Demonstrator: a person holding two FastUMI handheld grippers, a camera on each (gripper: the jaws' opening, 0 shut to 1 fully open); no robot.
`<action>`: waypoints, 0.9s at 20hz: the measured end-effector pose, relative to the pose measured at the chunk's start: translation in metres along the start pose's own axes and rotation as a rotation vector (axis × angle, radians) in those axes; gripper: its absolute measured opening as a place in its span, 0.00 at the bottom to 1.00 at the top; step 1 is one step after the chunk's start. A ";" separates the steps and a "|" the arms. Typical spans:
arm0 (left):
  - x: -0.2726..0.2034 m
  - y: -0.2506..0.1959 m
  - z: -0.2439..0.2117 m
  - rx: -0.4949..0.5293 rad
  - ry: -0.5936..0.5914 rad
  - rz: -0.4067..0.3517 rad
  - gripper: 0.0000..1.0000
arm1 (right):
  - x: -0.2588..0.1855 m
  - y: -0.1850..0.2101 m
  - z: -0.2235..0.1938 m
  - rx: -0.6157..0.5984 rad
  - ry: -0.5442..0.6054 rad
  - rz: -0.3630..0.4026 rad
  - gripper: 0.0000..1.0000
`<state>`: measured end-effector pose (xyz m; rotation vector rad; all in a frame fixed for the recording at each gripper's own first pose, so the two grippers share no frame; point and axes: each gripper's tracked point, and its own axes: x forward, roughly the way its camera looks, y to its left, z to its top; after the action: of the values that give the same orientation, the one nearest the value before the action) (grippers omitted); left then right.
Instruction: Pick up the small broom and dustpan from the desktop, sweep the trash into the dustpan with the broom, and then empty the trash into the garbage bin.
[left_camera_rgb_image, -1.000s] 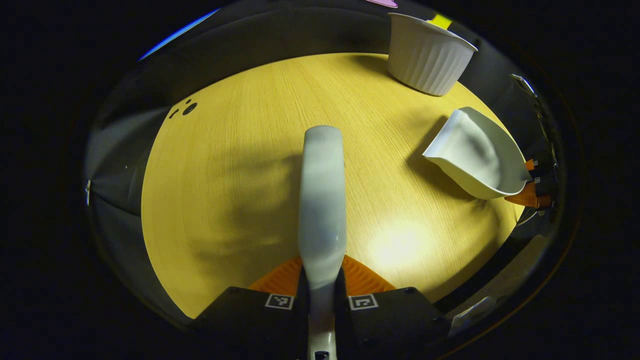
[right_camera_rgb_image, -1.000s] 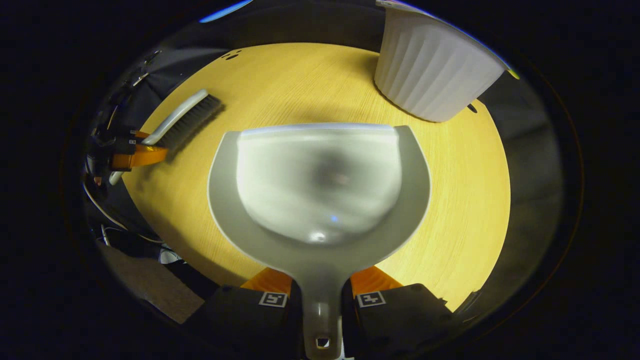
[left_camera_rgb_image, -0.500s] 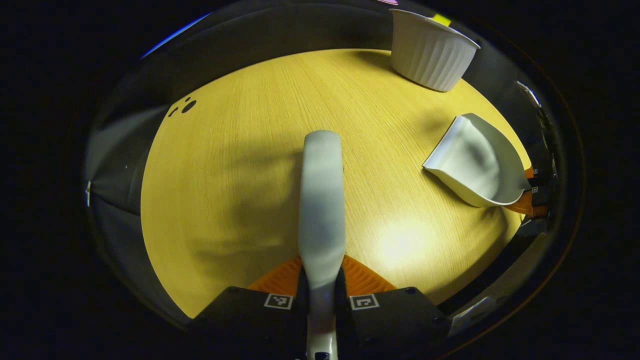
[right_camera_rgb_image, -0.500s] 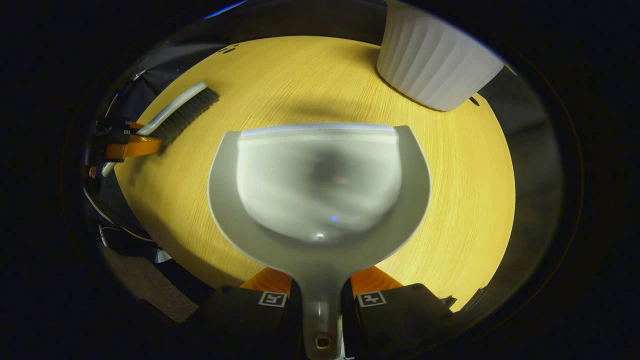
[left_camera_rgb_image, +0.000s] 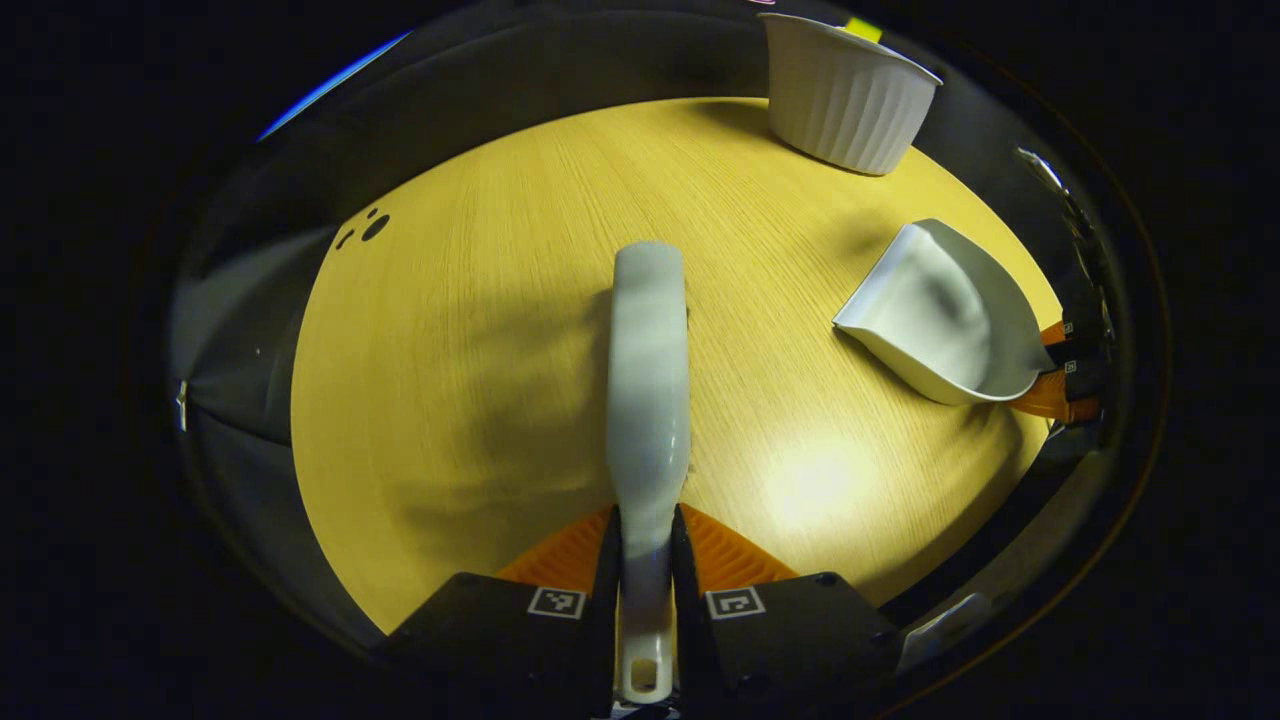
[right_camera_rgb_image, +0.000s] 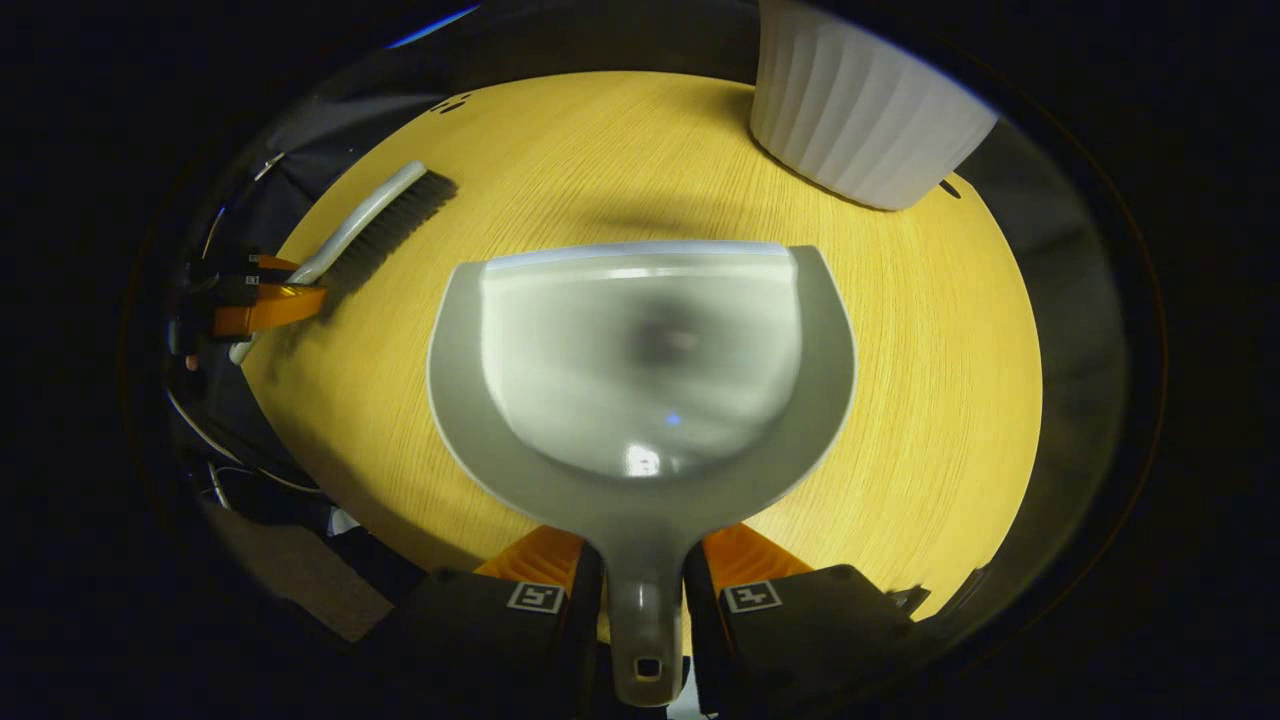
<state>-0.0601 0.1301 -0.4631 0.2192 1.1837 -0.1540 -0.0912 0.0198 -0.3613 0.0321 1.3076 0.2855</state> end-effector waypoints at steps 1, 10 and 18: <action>-0.001 0.000 0.000 0.003 -0.003 0.005 0.30 | -0.005 0.001 0.000 0.005 -0.002 0.007 0.42; -0.039 0.001 0.024 -0.056 -0.170 0.031 0.34 | -0.101 0.000 0.035 0.030 -0.204 0.025 0.40; -0.099 -0.005 0.122 -0.138 -0.687 0.036 0.33 | -0.186 0.006 0.134 0.033 -0.665 -0.027 0.40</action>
<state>0.0114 0.0949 -0.3276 0.0539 0.5036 -0.1023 -0.0069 0.0019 -0.1482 0.1266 0.6516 0.2044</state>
